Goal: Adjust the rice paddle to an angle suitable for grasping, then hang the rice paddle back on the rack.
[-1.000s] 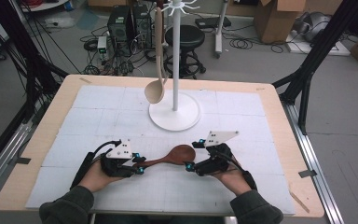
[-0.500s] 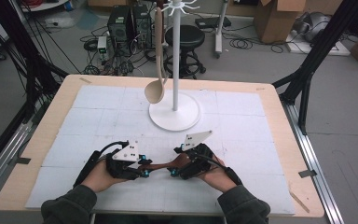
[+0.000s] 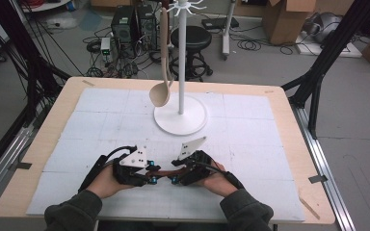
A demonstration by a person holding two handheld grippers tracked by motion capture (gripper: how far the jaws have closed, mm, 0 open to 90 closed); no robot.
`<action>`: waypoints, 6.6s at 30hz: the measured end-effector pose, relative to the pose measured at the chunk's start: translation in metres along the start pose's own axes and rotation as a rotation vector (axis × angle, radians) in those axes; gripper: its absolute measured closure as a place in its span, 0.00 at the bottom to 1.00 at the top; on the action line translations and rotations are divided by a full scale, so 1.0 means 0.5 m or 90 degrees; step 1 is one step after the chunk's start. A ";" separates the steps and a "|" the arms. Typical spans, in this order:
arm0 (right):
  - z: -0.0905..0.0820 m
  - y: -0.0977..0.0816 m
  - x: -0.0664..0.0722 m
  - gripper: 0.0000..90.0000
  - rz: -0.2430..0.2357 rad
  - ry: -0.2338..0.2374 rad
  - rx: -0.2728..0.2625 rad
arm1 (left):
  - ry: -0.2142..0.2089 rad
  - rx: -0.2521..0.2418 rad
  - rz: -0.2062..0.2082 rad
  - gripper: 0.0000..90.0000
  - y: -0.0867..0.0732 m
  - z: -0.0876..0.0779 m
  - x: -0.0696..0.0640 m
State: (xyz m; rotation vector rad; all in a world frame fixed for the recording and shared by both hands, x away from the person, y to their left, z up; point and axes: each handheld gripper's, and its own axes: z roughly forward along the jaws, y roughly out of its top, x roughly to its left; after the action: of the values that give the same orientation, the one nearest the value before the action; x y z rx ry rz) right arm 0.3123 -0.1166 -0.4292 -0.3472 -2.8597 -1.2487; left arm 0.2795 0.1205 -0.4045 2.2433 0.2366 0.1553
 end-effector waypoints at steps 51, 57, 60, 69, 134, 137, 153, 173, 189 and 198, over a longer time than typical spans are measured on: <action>-0.065 0.085 -0.001 0.86 0.101 -0.072 -0.188 | 0.059 -0.072 -0.065 0.44 -0.016 -0.038 0.017; -0.053 0.111 0.013 0.86 0.094 -0.064 -0.202 | 0.049 -0.069 -0.063 0.45 -0.011 -0.028 0.012; -0.047 0.122 0.021 0.86 0.091 -0.062 -0.210 | 0.049 -0.070 -0.064 0.45 -0.009 -0.026 0.010; -0.034 0.130 0.031 0.86 0.101 -0.058 -0.218 | 0.059 -0.068 -0.065 0.52 -0.009 -0.026 0.011; -0.124 0.083 -0.034 0.86 0.097 -0.032 -0.251 | 0.111 -0.116 -0.094 0.56 -0.079 -0.107 0.022; -0.129 0.079 -0.043 0.86 0.102 -0.034 -0.254 | 0.114 -0.121 -0.095 0.56 -0.084 -0.113 0.023; -0.172 0.085 -0.078 0.86 0.113 -0.051 -0.256 | 0.139 -0.112 -0.106 0.47 -0.097 -0.113 0.029; -0.203 0.129 -0.102 0.86 0.102 -0.057 -0.248 | 0.150 -0.120 -0.126 0.42 -0.110 -0.121 0.036; -0.236 0.185 -0.146 0.86 0.101 -0.060 -0.257 | 0.160 -0.123 -0.137 0.41 -0.112 -0.120 0.043; -0.266 0.231 -0.162 0.86 0.098 -0.069 -0.261 | 0.163 -0.127 -0.143 0.39 -0.113 -0.119 0.043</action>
State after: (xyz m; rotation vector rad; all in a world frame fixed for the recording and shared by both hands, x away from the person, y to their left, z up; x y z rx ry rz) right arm 0.4032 -0.1532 -0.2621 -0.6415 -2.5755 -1.8268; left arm 0.2822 0.2051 -0.4103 1.9805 0.5819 0.3311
